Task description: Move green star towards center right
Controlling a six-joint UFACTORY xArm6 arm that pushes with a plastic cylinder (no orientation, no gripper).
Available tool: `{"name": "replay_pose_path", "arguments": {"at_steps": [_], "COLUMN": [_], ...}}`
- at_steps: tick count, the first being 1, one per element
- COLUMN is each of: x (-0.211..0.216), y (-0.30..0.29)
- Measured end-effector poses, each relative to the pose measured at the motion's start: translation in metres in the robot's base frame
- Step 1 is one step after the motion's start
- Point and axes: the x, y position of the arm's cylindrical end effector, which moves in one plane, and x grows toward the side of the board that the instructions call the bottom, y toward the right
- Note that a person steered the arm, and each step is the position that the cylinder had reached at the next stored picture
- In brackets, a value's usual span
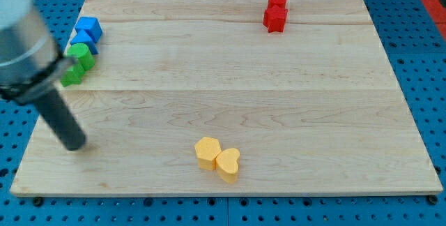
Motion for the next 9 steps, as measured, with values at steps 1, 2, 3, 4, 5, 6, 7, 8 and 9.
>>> {"name": "replay_pose_path", "arguments": {"at_steps": [1, 2, 3, 4, 5, 6, 7, 8, 9], "x": [-0.035, -0.044, -0.052, -0.095, -0.120, -0.131, -0.135, -0.135, -0.136], "y": [-0.052, -0.058, -0.059, -0.059, -0.059, -0.048, -0.019, 0.003, 0.009]}}
